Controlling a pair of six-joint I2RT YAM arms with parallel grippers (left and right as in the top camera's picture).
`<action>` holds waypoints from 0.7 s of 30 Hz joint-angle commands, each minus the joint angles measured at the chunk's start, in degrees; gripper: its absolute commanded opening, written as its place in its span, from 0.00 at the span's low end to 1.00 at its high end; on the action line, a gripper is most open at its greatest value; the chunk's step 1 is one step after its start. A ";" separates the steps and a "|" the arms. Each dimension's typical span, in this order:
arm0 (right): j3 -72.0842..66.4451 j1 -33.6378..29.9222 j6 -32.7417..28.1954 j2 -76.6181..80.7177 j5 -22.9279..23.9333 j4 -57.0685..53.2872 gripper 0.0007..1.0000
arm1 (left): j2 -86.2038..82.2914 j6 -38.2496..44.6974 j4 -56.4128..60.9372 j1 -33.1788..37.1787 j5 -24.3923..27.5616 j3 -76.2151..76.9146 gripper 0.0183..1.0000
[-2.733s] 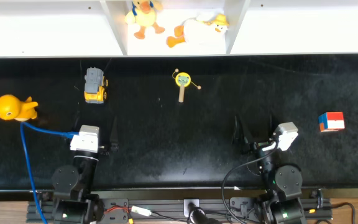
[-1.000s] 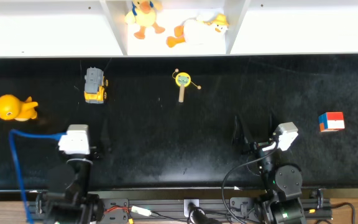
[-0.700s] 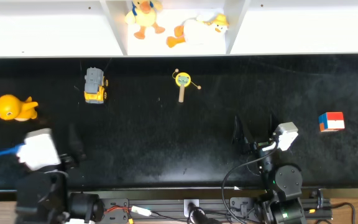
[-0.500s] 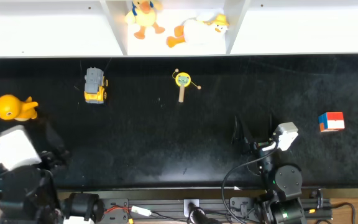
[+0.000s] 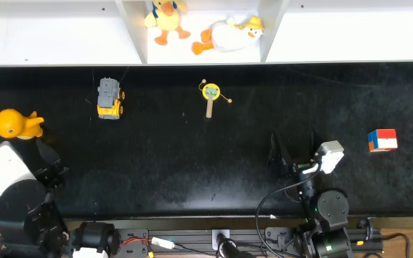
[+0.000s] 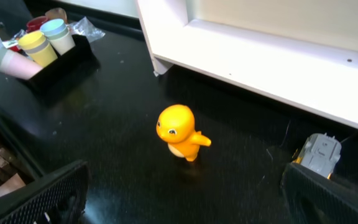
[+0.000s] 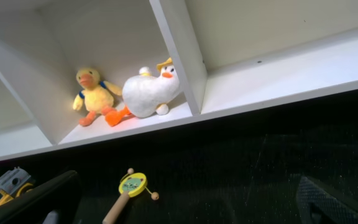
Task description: Store Toys
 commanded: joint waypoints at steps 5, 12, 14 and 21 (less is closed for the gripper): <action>-0.74 0.33 -0.39 -0.42 -0.22 0.26 1.00 | 0.68 -3.67 -1.01 0.37 -7.98 1.07 1.00; -0.74 0.33 -0.39 -0.42 -0.22 0.26 1.00 | 1.29 -2.25 -1.27 6.91 -1.68 1.09 0.99; -0.74 0.33 -0.39 -0.42 -0.22 0.26 1.00 | 2.64 -1.42 -1.05 10.49 1.01 1.09 0.99; -0.74 0.33 -0.39 -0.42 -0.22 0.26 1.00 | 8.33 3.89 4.07 24.65 14.43 1.20 0.99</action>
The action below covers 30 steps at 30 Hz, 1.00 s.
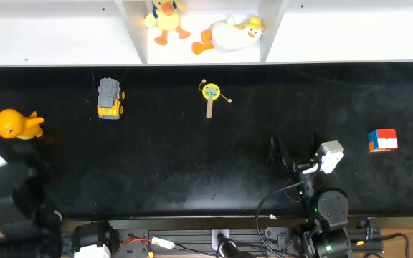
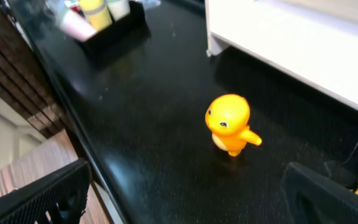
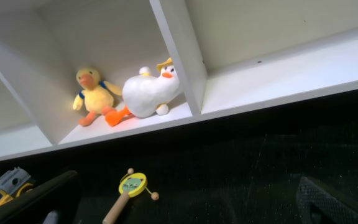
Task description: Store Toys
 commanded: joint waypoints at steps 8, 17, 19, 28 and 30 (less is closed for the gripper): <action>-0.74 0.33 -0.37 -0.44 -0.22 0.26 1.00 | 10.45 11.10 7.52 25.94 28.48 1.20 1.00; -0.74 0.33 -0.37 -0.44 -0.22 0.26 1.00 | 24.98 23.04 16.20 35.76 43.06 1.20 1.00; -0.74 0.33 -0.37 -0.44 -0.22 0.26 1.00 | 27.61 26.16 18.10 35.78 46.18 1.20 1.00; -0.74 0.33 -0.37 -0.44 -0.22 0.26 0.99 | 38.73 31.04 23.08 35.78 51.56 1.20 1.00; -0.74 0.33 -0.37 -0.44 -0.22 0.26 1.00 | 41.29 31.17 23.87 35.78 51.39 1.20 1.00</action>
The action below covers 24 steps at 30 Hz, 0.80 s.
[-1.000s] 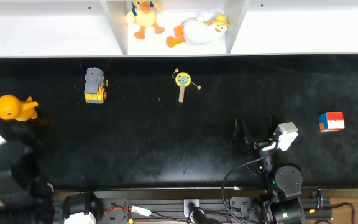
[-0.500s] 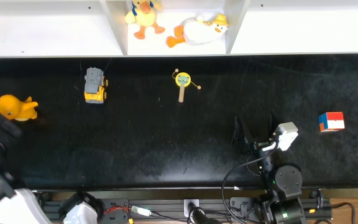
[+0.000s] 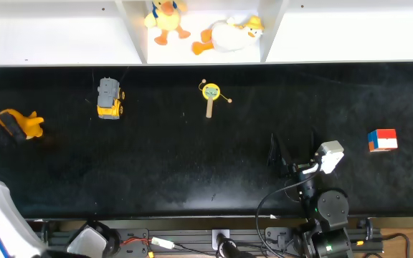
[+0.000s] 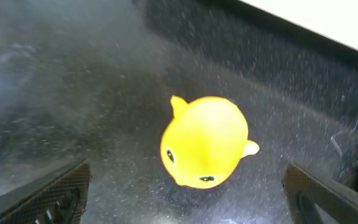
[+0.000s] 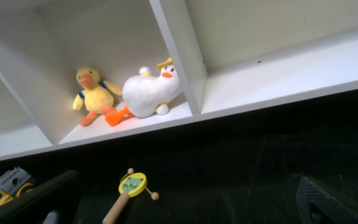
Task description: Store Toys
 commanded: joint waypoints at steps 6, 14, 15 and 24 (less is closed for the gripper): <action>-0.74 0.31 -0.39 -0.42 -0.22 0.28 1.00 | 7.93 4.66 2.86 0.37 2.54 1.09 1.00; -0.74 0.31 -0.39 -0.42 -0.22 0.28 0.99 | 11.21 6.27 2.64 0.37 5.66 1.09 0.94; -0.74 0.31 -0.39 -0.42 -0.22 0.28 1.00 | 11.34 6.27 2.67 0.37 5.66 1.09 0.91; -0.74 0.31 -0.39 -0.42 -0.22 0.28 1.00 | 11.37 6.47 3.96 0.37 5.66 1.09 0.70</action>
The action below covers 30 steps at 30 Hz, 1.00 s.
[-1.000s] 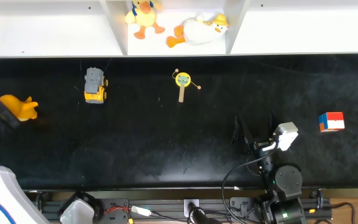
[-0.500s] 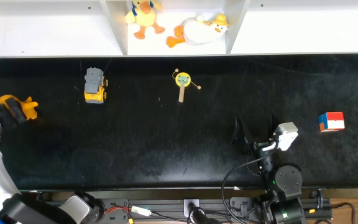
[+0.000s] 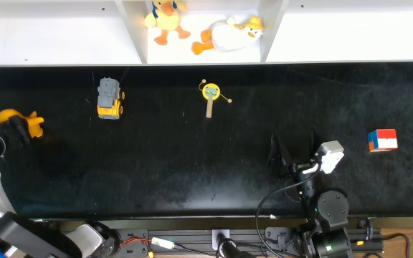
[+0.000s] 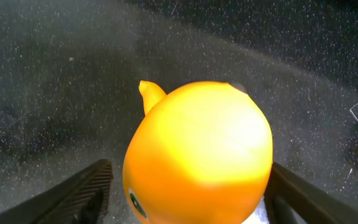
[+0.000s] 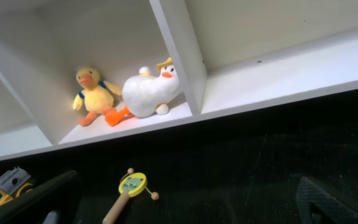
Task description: Store Toys
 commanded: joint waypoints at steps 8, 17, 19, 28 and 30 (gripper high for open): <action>-0.74 0.33 -0.37 -0.44 -0.22 0.26 1.00 | 0.22 0.81 1.25 0.37 1.36 1.09 0.52; -0.74 0.33 -0.37 -0.44 -0.22 0.26 1.00 | 0.11 -1.42 3.96 0.37 4.26 1.11 0.36; -0.74 0.33 -0.37 -0.44 -0.22 0.26 0.99 | -0.04 -3.17 6.14 0.37 7.19 1.16 0.33; -0.74 0.33 -0.37 -0.44 -0.22 0.26 0.99 | -1.79 -5.92 9.84 -3.45 7.89 5.51 0.26; -0.74 0.33 -0.37 -0.44 -0.22 0.26 1.00 | -1.79 -5.92 10.14 -5.68 5.40 7.23 0.26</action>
